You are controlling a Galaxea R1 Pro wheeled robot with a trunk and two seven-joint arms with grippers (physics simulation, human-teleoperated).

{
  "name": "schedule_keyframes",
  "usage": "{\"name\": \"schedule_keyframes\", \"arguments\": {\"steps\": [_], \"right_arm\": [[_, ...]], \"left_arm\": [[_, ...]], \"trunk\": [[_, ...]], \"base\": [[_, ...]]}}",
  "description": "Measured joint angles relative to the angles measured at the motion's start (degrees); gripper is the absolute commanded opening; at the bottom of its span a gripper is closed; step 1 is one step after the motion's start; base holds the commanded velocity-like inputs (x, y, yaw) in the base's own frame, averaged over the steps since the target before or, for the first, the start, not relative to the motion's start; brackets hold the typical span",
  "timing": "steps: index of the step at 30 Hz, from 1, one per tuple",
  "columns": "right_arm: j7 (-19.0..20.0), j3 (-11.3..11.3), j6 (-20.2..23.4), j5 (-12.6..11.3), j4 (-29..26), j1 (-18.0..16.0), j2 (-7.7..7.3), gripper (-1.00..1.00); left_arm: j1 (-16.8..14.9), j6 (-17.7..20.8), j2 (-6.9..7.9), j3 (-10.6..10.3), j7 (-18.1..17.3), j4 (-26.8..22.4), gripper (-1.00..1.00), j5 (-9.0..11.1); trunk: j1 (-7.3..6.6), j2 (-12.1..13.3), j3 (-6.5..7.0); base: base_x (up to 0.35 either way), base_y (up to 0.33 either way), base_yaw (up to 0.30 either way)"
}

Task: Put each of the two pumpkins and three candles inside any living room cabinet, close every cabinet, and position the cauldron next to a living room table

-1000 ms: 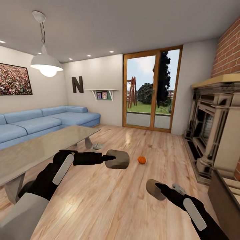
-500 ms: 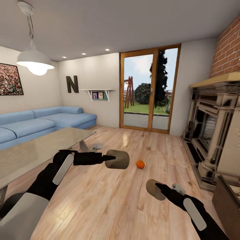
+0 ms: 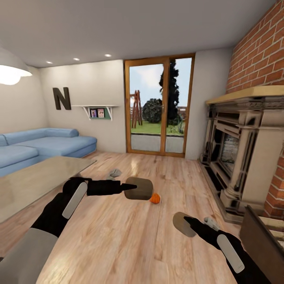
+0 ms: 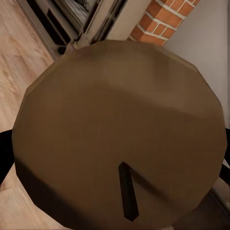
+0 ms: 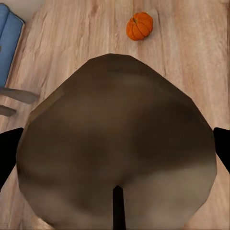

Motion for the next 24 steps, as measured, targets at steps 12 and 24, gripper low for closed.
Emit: {"name": "schedule_keyframes", "arguments": {"steps": [12,24], "right_arm": [[0.0,0.0,0.0,0.0,0.1,0.0,-0.08,-1.0],[0.0,-0.1,0.0,0.0,0.1,0.0,-0.13,-1.0]], "left_arm": [[0.0,0.1,0.03,0.0,-0.1,0.0,-1.0,0.4],[0.0,0.1,0.0,0.0,-0.2,-0.1,-1.0,0.4]], "trunk": [[0.01,0.0,0.04],[0.02,0.0,0.28]], "base": [[0.171,0.231,-0.287],[0.01,0.245,-0.287]]}}
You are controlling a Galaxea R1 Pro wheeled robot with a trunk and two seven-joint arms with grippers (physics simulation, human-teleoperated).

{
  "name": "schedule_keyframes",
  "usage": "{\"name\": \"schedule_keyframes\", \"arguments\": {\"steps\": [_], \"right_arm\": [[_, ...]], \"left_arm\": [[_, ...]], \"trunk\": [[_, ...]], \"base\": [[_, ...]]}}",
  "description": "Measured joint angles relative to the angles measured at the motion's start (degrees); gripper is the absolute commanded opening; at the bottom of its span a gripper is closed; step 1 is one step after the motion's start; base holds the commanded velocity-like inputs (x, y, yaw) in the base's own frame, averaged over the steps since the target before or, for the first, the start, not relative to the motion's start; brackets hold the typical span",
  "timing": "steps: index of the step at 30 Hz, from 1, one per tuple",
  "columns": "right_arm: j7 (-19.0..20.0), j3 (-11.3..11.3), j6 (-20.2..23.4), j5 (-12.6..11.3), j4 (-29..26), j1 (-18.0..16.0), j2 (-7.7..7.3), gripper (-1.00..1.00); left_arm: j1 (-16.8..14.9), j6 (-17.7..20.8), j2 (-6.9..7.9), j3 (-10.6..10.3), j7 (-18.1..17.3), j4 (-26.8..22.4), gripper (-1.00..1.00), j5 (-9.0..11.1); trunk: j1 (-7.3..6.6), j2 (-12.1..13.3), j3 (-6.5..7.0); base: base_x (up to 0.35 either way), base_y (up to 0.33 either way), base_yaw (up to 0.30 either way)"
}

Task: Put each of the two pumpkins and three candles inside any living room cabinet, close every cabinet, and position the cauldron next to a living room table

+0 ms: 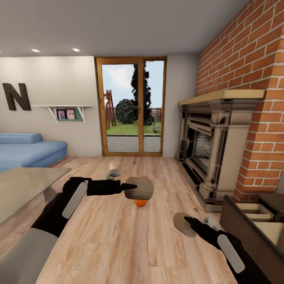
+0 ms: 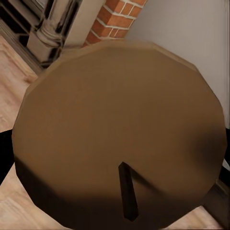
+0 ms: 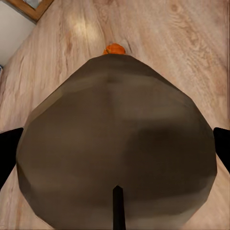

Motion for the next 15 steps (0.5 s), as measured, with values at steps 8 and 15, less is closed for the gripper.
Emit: {"name": "schedule_keyframes", "arguments": {"steps": [8,15], "right_arm": [[0.0,0.0,0.0,0.0,0.0,0.0,0.02,-1.0],[0.0,0.0,-0.1,0.1,0.1,0.0,0.04,-1.0]], "left_arm": [[0.0,0.0,0.0,-0.1,-0.2,-0.1,-1.0,-0.1],[0.0,-0.1,0.02,-0.1,-0.4,-0.2,-1.0,-0.1]], "trunk": [[0.0,0.0,0.19],[0.0,0.0,0.37]], "base": [[0.0,0.21,-0.287],[0.0,0.024,-0.287]]}}
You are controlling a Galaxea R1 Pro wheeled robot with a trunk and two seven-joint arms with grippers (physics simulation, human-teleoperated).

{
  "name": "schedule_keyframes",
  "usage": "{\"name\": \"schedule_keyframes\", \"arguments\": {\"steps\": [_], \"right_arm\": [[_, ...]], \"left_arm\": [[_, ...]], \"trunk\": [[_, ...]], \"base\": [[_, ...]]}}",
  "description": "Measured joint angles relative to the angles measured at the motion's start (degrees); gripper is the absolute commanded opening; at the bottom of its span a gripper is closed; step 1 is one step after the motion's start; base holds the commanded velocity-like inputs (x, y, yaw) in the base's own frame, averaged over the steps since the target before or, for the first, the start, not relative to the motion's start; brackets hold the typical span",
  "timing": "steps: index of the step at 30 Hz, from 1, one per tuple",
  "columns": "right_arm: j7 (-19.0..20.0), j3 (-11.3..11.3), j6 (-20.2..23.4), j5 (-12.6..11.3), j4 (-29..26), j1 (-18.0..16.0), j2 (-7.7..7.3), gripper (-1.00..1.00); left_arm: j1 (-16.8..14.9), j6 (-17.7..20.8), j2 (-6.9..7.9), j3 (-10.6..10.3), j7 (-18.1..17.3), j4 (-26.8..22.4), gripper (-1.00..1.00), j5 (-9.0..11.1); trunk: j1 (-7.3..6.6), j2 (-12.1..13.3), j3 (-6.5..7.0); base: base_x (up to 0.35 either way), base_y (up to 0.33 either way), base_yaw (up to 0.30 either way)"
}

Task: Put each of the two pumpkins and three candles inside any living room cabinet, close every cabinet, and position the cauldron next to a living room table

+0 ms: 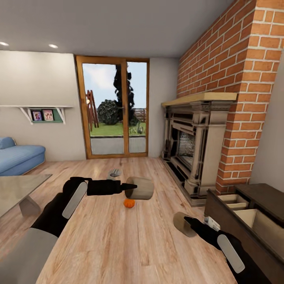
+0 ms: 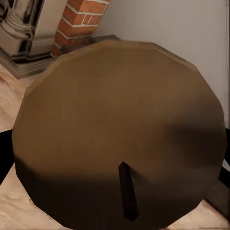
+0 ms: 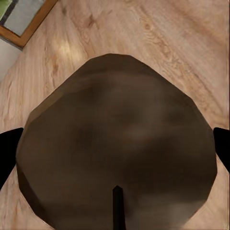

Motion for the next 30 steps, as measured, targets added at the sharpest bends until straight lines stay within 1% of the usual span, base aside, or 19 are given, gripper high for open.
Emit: {"name": "schedule_keyframes", "arguments": {"steps": [8,11,26,30], "right_arm": [[0.0,0.0,0.0,0.0,0.0,0.0,0.0,-1.0],[0.0,0.0,0.0,0.0,0.0,0.0,0.0,-1.0],[0.0,0.0,0.0,-0.1,0.1,0.0,0.0,-1.0],[0.0,0.0,0.0,-0.1,0.0,0.0,0.04,-1.0]], "left_arm": [[0.0,0.0,0.01,0.1,-0.2,-0.1,-1.0,0.0],[0.0,0.1,-0.01,0.1,-0.2,-0.2,-1.0,-0.1],[0.0,0.0,-0.02,0.1,-0.1,-0.1,-1.0,-0.3],[0.0,0.0,-0.01,0.0,-0.1,-0.1,-1.0,-0.3]], "trunk": [[0.0,0.0,0.26],[-0.01,0.0,0.36],[-0.02,0.0,0.91],[-0.02,0.0,1.04]], "base": [[0.003,0.004,-0.282],[0.114,0.1,-0.279],[0.219,0.187,-0.276],[0.24,0.198,-0.129]]}}
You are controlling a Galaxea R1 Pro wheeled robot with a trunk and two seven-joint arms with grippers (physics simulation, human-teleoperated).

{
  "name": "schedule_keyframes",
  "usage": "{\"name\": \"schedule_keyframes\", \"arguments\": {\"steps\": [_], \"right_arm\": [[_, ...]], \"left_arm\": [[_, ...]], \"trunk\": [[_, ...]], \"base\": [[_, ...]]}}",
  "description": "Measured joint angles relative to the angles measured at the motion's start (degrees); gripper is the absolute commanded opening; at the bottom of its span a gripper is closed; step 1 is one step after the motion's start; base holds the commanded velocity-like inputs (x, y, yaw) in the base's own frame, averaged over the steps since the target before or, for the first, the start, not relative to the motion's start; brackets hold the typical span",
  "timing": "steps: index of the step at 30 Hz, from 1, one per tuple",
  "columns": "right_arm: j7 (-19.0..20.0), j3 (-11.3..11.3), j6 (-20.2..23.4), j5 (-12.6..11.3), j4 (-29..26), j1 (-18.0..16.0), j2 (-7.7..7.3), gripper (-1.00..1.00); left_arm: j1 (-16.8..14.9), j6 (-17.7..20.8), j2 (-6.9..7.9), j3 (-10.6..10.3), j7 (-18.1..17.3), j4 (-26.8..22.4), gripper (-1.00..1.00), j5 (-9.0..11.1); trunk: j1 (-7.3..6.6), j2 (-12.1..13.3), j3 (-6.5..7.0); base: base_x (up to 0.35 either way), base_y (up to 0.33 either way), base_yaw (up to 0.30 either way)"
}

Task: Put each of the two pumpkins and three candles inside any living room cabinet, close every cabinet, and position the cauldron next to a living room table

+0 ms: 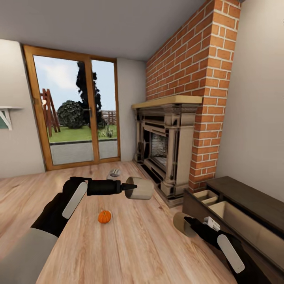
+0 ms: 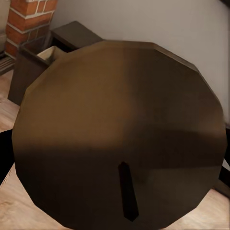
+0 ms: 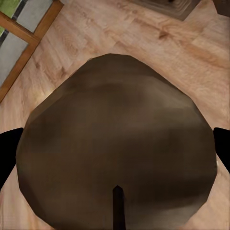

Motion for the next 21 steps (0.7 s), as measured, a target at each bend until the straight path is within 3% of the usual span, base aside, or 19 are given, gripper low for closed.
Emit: {"name": "schedule_keyframes", "arguments": {"steps": [13,21], "right_arm": [[0.0,-0.1,0.0,0.0,0.0,0.0,-0.04,-1.0],[-0.1,-0.1,0.0,0.0,0.0,0.0,-0.04,-1.0]], "left_arm": [[0.0,0.0,0.0,0.0,-0.1,-0.1,-1.0,0.0],[0.0,0.0,0.02,0.0,-0.1,-0.2,-1.0,-0.1]], "trunk": [[0.0,0.0,0.05],[0.02,0.0,0.05]], "base": [[0.235,0.195,-0.235],[0.111,0.103,-0.289]]}}
